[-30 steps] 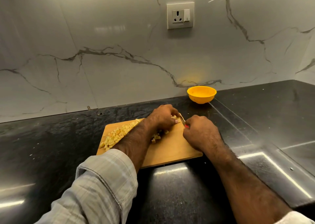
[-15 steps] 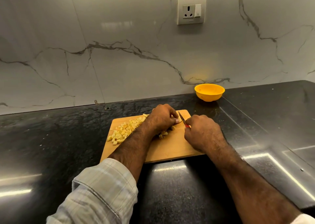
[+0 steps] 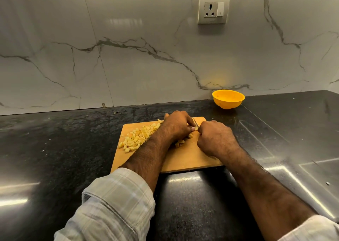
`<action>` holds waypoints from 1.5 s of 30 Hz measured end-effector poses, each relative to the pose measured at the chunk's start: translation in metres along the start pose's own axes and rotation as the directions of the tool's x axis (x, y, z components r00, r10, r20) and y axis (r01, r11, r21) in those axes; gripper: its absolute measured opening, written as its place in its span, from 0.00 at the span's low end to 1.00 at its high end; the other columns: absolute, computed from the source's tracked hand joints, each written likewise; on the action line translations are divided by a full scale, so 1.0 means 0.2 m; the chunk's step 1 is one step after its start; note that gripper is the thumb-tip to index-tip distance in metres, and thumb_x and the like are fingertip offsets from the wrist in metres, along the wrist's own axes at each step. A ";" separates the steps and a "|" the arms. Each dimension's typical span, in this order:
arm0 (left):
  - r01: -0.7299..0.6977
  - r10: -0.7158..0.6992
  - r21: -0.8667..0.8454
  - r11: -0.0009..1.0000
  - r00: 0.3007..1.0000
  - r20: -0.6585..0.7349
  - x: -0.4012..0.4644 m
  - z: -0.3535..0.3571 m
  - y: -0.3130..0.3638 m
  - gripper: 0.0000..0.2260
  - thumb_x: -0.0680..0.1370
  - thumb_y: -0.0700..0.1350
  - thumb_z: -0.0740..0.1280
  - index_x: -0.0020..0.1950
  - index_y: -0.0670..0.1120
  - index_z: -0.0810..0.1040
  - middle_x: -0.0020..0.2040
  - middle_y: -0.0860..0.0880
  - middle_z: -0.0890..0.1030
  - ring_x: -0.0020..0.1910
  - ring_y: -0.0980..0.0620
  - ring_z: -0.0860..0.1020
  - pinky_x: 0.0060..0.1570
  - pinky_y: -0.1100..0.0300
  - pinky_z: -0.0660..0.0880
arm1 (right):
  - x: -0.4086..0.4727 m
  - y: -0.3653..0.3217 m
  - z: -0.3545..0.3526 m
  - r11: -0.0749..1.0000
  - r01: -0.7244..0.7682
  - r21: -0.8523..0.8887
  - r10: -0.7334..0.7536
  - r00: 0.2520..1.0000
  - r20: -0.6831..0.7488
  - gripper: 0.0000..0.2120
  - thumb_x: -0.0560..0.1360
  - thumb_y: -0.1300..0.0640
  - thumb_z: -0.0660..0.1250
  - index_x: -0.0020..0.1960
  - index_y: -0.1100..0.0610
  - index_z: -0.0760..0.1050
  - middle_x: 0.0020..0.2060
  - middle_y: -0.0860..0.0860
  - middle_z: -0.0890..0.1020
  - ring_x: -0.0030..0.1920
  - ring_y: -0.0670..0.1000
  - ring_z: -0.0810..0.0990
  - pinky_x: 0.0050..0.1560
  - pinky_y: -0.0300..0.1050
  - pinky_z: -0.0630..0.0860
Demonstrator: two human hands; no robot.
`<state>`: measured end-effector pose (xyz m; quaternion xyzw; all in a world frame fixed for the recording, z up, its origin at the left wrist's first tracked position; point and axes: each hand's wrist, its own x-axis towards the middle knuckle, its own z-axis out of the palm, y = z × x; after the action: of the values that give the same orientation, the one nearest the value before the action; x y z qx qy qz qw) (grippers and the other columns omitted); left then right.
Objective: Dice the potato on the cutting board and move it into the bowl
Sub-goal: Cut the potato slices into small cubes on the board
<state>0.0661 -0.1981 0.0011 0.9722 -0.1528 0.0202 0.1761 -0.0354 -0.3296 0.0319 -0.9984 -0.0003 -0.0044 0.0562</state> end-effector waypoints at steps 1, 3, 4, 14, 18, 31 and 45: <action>-0.005 0.005 0.012 1.000 1.000 -0.015 -0.01 0.00 0.00 0.08 0.80 0.56 0.73 0.57 0.57 0.87 0.63 0.57 0.84 0.69 0.51 0.74 0.72 0.37 0.61 | 0.00 0.01 0.01 1.000 -0.006 0.020 0.006 1.000 -0.026 0.13 0.80 0.51 0.67 0.64 0.51 0.78 0.54 0.51 0.79 0.50 0.52 0.76 0.51 0.50 0.79; -0.012 0.013 0.029 1.000 0.999 -0.036 -0.02 -0.01 0.00 0.09 0.80 0.56 0.73 0.57 0.56 0.87 0.63 0.56 0.84 0.70 0.50 0.72 0.72 0.38 0.62 | -0.02 0.03 0.02 0.999 -0.016 0.043 0.020 0.995 -0.096 0.14 0.80 0.51 0.65 0.63 0.50 0.80 0.53 0.50 0.81 0.50 0.52 0.79 0.51 0.51 0.81; -0.010 0.011 0.030 1.000 0.999 -0.034 -0.03 -0.02 0.00 0.09 0.80 0.56 0.73 0.57 0.56 0.87 0.63 0.56 0.84 0.70 0.50 0.72 0.72 0.38 0.62 | -0.03 0.04 0.02 0.999 -0.017 0.048 0.022 0.993 -0.115 0.15 0.80 0.50 0.64 0.65 0.49 0.80 0.55 0.50 0.82 0.50 0.52 0.79 0.51 0.52 0.82; 0.005 -0.005 -0.018 1.000 1.000 0.000 -0.04 -0.04 -0.01 0.07 0.80 0.54 0.74 0.55 0.54 0.88 0.57 0.57 0.86 0.62 0.53 0.77 0.73 0.37 0.62 | -0.06 -0.02 0.00 1.000 -0.013 -0.024 0.013 1.000 0.017 0.16 0.80 0.50 0.68 0.67 0.50 0.77 0.58 0.52 0.79 0.55 0.53 0.78 0.57 0.54 0.81; 0.002 -0.002 0.004 1.000 1.000 0.019 -0.05 -0.06 0.01 0.06 0.80 0.52 0.73 0.56 0.56 0.88 0.58 0.57 0.86 0.64 0.52 0.77 0.73 0.37 0.60 | -0.03 -0.07 -0.02 0.995 0.022 -0.093 -0.019 0.999 0.029 0.20 0.80 0.49 0.69 0.70 0.51 0.74 0.62 0.53 0.78 0.59 0.54 0.78 0.58 0.54 0.80; -0.026 0.020 0.181 0.983 0.999 0.036 -0.11 -0.11 -0.01 0.10 0.82 0.53 0.69 0.62 0.58 0.85 0.68 0.55 0.79 0.74 0.48 0.65 0.70 0.37 0.59 | -0.06 0.00 0.04 0.998 0.001 0.065 0.005 0.995 -0.103 0.17 0.81 0.46 0.64 0.68 0.47 0.80 0.58 0.50 0.82 0.52 0.52 0.79 0.50 0.51 0.82; -0.002 -0.018 0.233 0.972 0.996 0.083 -0.10 -0.10 0.03 0.11 0.81 0.52 0.71 0.62 0.62 0.84 0.69 0.53 0.74 0.73 0.46 0.64 0.71 0.33 0.57 | -0.02 -0.05 0.00 0.998 0.034 -0.050 -0.034 0.999 0.000 0.18 0.81 0.51 0.68 0.69 0.51 0.75 0.60 0.52 0.79 0.55 0.53 0.77 0.56 0.52 0.81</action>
<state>0.0459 -0.1909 0.0210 0.9868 -0.1527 -0.0037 0.0542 -0.0397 -0.3187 0.0336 -0.9994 -0.0172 -0.0056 0.0310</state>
